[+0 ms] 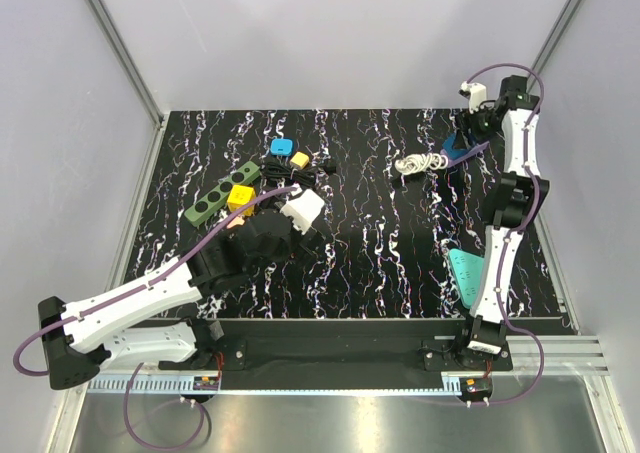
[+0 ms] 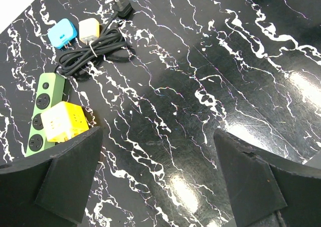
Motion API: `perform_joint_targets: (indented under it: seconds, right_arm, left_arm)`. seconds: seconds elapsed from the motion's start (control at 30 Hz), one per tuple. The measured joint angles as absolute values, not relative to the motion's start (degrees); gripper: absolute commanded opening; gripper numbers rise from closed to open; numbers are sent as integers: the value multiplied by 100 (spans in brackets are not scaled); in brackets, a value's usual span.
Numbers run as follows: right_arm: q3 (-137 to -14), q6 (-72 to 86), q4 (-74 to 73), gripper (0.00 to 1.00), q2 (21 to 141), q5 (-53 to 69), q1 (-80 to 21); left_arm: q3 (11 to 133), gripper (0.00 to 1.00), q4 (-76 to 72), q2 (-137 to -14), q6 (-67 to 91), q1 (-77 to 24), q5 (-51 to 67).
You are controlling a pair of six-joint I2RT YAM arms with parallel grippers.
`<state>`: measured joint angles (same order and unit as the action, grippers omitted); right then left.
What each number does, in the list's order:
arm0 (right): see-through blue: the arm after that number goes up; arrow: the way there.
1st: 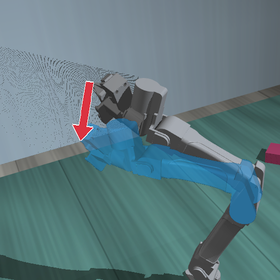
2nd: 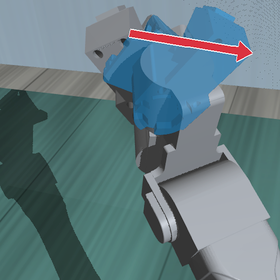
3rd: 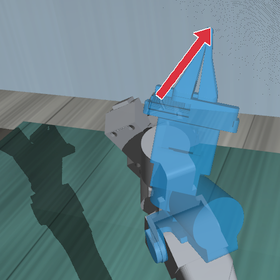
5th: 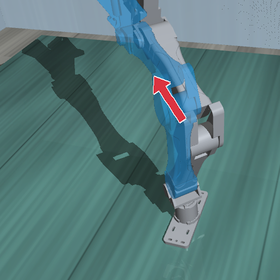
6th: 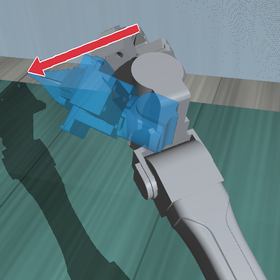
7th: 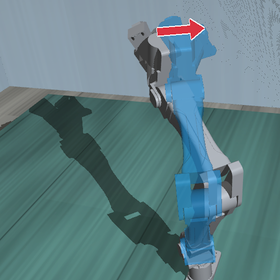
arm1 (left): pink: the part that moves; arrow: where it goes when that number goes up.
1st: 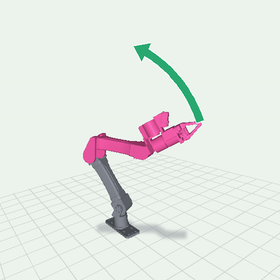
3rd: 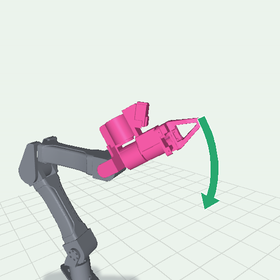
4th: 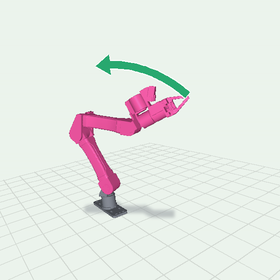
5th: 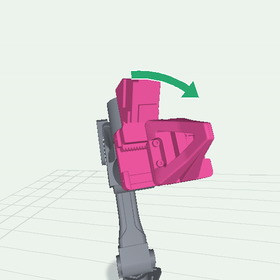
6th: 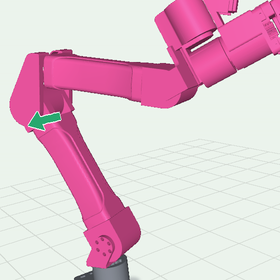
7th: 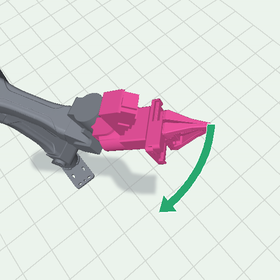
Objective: Insert the plug
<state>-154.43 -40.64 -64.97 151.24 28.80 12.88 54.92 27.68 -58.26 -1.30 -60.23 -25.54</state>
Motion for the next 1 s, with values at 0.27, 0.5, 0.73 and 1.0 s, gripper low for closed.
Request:
perform_joint_targets:
  seconds: [0.27,0.5,0.73,1.0]
  right_arm:
    - [-15539,-4080,-6541,0,15150,2388,1090]
    - [-15745,-4110,-6593,0,15281,2139,974]
    - [-16180,-4121,-6683,0,15557,2036,897]
    - [-16319,-4112,-6643,5,15655,2047,884]
  left_arm:
    - [5492,99,2764,-5839,-154,-6023,-2630]
    - [5492,99,2742,-5863,-161,-6023,-2668]
    - [5492,99,2729,-5951,-183,-6023,-2788]
    - [5489,99,2733,-6180,-215,-6023,-2838]
